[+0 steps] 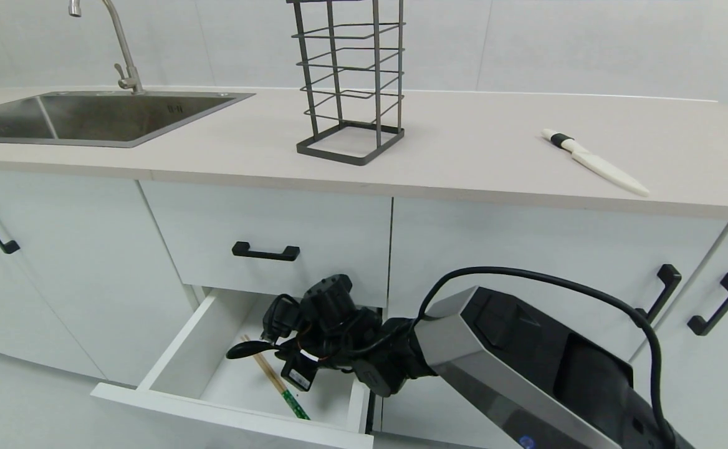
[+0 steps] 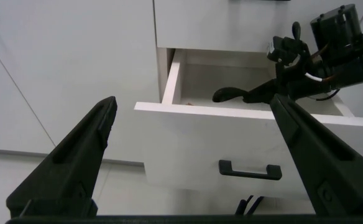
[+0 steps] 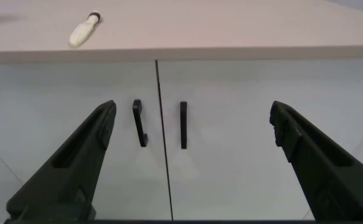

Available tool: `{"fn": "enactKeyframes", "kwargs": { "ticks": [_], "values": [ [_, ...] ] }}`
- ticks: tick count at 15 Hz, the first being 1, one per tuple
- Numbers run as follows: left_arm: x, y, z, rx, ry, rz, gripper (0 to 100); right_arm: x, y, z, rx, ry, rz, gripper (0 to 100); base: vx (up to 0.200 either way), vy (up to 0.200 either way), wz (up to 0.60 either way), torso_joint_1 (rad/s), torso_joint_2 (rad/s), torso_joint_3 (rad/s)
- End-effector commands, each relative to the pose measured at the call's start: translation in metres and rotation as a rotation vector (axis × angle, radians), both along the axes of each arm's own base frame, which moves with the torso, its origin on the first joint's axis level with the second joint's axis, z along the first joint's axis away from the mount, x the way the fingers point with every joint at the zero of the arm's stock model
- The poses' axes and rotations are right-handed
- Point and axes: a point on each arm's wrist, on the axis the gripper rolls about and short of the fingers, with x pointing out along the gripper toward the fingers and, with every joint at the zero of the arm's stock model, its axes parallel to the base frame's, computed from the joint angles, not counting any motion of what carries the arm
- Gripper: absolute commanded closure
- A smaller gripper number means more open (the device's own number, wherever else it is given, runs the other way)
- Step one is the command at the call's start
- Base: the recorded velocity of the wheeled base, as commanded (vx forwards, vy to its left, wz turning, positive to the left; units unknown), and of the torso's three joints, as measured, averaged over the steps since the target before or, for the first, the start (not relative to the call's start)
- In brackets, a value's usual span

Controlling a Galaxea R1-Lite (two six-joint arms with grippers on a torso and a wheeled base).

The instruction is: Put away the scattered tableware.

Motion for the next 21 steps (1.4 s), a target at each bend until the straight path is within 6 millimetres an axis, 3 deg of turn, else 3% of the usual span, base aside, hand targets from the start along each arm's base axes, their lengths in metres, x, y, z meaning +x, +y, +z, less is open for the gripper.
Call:
{"fn": "enactKeyframes", "kwargs": {
  "ticks": [1, 9, 14, 15, 19, 21],
  "values": [
    [0.000, 0.000, 0.000, 0.000, 0.001, 0.000, 0, 0.001, 0.001, 0.002, 0.009, -0.007, 0.000, 100, 0.000, 0.000, 0.00, 0.000, 0.00, 0.000],
    [0.000, 0.000, 0.000, 0.000, 0.001, 0.001, 0, 0.001, 0.009, -0.022, -0.019, 0.005, 0.002, 100, 0.000, 0.000, 0.00, 0.000, 0.00, 0.000],
    [0.000, 0.000, 0.000, 0.000, 0.001, 0.000, 0, 0.000, 0.014, -0.023, -0.042, 0.022, 0.049, 100, 0.000, 0.000, 0.00, 0.000, 0.00, 0.000],
    [0.000, 0.000, 0.000, 0.000, 0.001, 0.000, 0, 0.000, 0.014, -0.023, -0.040, 0.025, 0.054, 0, 0.000, 0.000, 0.00, 0.000, 0.00, 0.000],
    [0.000, 0.000, 0.000, 0.000, 0.001, 0.001, 0, -0.004, 0.016, -0.020, -0.038, 0.026, 0.069, 0, 0.000, 0.000, 0.00, 0.000, 0.00, 0.000],
    [0.000, 0.000, 0.000, 0.000, 0.001, 0.000, 0, -0.006, 0.018, -0.001, -0.036, 0.018, 0.070, 0, 0.000, 0.000, 0.00, 0.000, 0.00, 0.000]
  ]
}}
